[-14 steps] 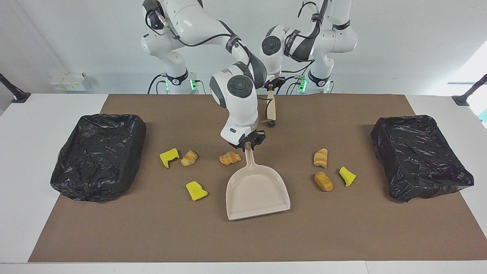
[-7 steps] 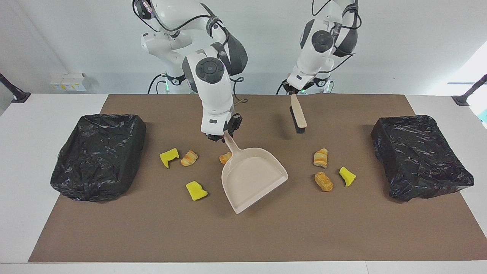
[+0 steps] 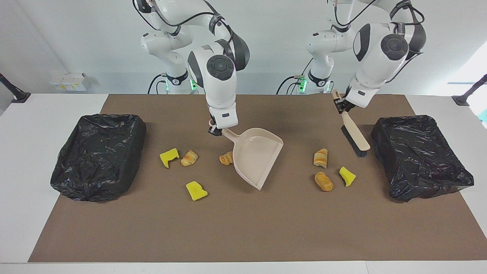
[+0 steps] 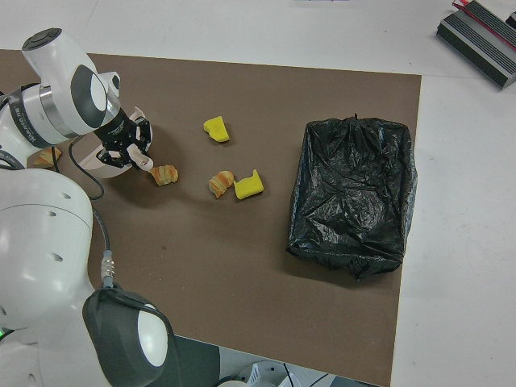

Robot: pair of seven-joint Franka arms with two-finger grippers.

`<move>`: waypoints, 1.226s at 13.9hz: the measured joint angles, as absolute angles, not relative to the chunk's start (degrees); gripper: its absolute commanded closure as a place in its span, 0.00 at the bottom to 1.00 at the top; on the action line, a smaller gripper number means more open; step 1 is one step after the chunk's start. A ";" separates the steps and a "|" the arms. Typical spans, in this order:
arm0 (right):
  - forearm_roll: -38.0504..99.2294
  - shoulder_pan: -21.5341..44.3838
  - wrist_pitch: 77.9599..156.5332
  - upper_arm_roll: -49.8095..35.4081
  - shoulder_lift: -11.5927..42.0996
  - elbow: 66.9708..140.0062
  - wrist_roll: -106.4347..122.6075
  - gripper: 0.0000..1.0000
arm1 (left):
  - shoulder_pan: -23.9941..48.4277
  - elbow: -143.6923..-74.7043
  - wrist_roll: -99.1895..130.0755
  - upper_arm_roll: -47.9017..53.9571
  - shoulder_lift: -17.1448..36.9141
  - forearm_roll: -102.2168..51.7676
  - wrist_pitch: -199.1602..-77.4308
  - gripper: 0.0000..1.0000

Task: Sweep and dump trash in bin
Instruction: 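Drag the dustpan toward the bread pieces while the left gripper reaches the brush, then grasp the brush with the left gripper and bring it to the dustpan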

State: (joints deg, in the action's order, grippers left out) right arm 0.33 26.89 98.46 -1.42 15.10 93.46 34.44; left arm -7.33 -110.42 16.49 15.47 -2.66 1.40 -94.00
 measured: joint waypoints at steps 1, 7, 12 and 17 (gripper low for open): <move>0.30 27.50 98.67 -1.45 14.92 93.85 35.48 1.00 | -7.37 -108.06 15.81 14.65 0.73 3.26 -94.04 1.00; -3.12 29.86 108.50 -1.52 15.25 101.08 38.23 1.00 | -7.35 -103.62 15.52 14.57 13.56 7.01 -100.99 1.00; -6.90 28.82 110.51 -1.16 15.28 103.28 45.16 1.00 | -7.21 -109.91 15.44 15.14 13.61 7.01 -107.74 1.00; -6.98 27.17 112.91 -1.10 15.27 105.11 49.59 1.00 | -5.60 -112.54 15.45 16.07 11.94 1.60 -108.49 1.00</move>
